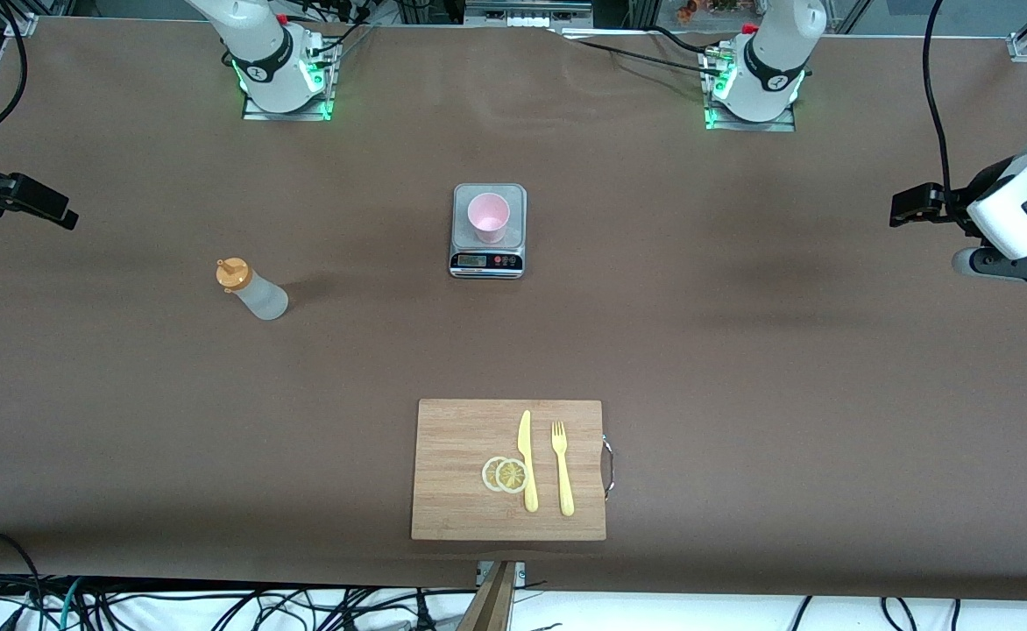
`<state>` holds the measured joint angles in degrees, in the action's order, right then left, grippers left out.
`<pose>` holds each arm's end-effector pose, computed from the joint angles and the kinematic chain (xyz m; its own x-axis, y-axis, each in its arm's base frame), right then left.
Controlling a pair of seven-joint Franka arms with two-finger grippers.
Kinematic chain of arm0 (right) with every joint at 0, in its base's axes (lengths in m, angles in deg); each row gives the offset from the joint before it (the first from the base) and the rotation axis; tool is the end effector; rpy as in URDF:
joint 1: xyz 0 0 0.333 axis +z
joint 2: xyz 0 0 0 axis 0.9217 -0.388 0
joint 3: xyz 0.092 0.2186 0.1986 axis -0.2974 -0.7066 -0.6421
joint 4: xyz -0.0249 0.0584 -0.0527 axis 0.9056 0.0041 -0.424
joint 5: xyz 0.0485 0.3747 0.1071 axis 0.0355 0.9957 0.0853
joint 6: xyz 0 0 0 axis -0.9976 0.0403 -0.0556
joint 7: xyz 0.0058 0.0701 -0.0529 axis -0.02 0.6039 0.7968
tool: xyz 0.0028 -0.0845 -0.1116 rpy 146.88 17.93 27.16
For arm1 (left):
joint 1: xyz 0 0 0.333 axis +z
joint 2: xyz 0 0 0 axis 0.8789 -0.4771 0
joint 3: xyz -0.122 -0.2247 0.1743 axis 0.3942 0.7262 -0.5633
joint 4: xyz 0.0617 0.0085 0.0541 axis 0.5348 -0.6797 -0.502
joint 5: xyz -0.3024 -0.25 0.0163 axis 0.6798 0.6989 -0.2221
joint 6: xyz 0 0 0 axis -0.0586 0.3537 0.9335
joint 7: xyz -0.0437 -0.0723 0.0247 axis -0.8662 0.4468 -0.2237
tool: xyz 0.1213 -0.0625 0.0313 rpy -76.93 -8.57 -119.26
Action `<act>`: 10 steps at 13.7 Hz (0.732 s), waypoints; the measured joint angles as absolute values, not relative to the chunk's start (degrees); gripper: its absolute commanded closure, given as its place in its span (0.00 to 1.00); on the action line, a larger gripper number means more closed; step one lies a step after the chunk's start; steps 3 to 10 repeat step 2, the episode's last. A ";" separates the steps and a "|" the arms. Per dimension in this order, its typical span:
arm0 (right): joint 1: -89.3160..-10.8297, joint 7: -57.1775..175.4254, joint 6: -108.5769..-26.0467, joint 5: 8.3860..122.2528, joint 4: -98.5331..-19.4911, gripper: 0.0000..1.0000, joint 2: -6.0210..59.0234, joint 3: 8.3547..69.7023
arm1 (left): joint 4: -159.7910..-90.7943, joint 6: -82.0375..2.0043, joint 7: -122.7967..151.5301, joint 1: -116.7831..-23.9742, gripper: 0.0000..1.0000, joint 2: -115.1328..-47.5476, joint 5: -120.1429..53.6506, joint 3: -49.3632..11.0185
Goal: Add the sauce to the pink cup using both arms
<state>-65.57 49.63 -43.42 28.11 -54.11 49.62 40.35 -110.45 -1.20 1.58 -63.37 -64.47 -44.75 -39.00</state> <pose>0.5527 -0.0505 0.5512 0.9848 -0.1670 -0.0486 -0.1668 -0.9859 0.0095 0.5646 0.0031 0.5275 0.9576 -0.1050 -0.2684 -0.1141 -0.9933 -0.0185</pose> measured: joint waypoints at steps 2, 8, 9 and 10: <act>-65.42 49.61 -43.02 28.12 -53.91 0.00 49.63 40.06 | -110.45 -1.20 1.58 -63.37 0.00 -64.47 -44.75 -39.00; -65.42 49.61 -43.02 28.12 -53.91 0.00 49.63 40.06 | -110.45 -1.20 1.58 -63.37 0.00 -64.47 -44.75 -39.00; -65.42 49.61 -43.02 28.12 -53.91 0.00 49.63 40.06 | -110.45 -1.20 1.58 -63.37 0.00 -64.47 -44.75 -39.00; -65.42 49.61 -43.02 28.12 -53.91 0.00 49.63 40.06 | -110.45 -1.20 1.58 -63.37 0.00 -64.47 -44.75 -39.00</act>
